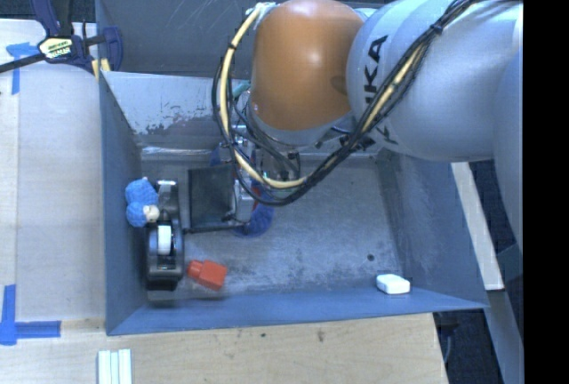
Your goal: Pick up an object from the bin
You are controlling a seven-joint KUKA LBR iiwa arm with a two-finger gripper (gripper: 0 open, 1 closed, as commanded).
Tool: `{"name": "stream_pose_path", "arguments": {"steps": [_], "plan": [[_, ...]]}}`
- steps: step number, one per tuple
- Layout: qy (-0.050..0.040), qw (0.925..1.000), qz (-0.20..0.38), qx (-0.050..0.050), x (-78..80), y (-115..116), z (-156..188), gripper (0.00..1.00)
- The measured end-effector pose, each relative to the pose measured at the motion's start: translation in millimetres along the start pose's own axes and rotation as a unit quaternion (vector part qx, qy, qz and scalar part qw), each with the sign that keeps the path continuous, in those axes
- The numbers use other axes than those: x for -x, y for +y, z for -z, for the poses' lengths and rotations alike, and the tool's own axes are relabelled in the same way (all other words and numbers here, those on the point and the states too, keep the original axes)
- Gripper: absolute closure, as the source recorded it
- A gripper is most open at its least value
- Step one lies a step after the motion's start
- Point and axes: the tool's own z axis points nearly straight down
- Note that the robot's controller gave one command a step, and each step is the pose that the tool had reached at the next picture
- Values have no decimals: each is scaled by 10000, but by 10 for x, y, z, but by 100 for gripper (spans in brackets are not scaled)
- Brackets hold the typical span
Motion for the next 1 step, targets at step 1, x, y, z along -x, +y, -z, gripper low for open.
{"name": "stream_pose_path", "arguments": {"steps": [1], "plan": [[-29, 9868, 1619, 0, 57, -222, -1228, 0]]}}
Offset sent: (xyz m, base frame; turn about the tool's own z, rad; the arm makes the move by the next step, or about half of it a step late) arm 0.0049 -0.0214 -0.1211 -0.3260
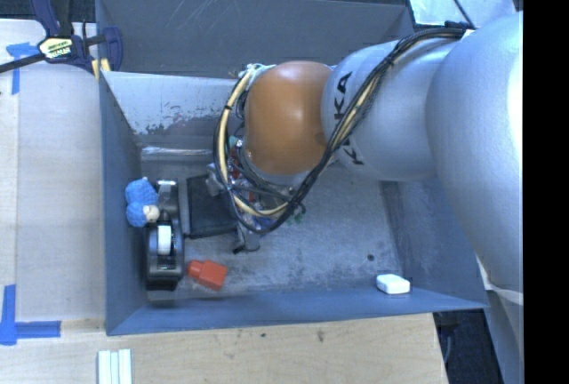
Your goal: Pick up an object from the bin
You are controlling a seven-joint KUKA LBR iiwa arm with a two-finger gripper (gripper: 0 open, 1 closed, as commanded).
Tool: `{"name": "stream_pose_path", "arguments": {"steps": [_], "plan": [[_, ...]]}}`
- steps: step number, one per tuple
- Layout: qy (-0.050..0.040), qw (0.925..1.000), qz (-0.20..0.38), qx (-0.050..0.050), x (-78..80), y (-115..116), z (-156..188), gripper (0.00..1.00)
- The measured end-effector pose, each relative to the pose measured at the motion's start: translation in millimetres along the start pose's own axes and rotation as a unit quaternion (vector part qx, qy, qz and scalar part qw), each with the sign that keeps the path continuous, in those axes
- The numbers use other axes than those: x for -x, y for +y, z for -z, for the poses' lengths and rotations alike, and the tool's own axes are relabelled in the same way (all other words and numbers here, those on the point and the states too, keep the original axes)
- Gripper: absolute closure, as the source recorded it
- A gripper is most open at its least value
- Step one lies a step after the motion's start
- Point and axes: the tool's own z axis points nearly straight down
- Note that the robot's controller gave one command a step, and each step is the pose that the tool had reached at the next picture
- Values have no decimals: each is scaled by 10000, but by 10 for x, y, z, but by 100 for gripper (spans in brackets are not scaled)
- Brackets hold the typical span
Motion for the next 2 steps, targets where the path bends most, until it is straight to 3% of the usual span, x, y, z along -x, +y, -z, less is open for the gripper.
{"name": "stream_pose_path", "arguments": {"steps": [1, 2], "plan": [[-21, 10000, -4, 4, 14, 7, 27, 100], [-26, 9999, -107, 0, 582, -85, -158, 100]]}}
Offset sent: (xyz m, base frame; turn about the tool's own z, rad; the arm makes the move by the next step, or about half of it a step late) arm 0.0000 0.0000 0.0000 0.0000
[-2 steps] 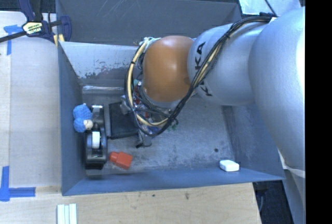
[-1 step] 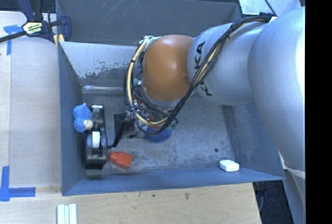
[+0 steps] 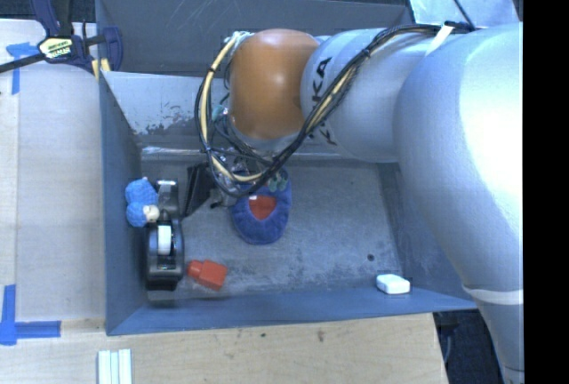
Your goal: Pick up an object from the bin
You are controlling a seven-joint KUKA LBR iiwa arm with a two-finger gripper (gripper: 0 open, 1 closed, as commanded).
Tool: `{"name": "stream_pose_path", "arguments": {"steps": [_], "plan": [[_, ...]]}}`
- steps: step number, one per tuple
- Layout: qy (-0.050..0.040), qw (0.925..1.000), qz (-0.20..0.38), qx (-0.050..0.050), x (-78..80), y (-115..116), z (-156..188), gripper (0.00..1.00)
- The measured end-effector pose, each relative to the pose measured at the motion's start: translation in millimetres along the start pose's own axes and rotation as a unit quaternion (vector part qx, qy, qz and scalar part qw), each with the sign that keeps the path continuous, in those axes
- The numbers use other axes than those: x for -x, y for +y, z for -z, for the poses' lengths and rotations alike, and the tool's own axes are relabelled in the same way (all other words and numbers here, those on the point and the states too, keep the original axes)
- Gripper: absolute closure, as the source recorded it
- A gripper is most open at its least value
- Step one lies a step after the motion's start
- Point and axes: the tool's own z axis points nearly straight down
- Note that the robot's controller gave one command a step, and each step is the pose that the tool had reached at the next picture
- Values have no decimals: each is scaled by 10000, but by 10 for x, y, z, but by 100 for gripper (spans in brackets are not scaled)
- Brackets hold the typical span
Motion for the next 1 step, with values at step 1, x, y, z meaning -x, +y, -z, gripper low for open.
{"name": "stream_pose_path", "arguments": {"steps": [1], "plan": [[-36, 10000, 62, -6, -24, 95, 1485, 100]]}}
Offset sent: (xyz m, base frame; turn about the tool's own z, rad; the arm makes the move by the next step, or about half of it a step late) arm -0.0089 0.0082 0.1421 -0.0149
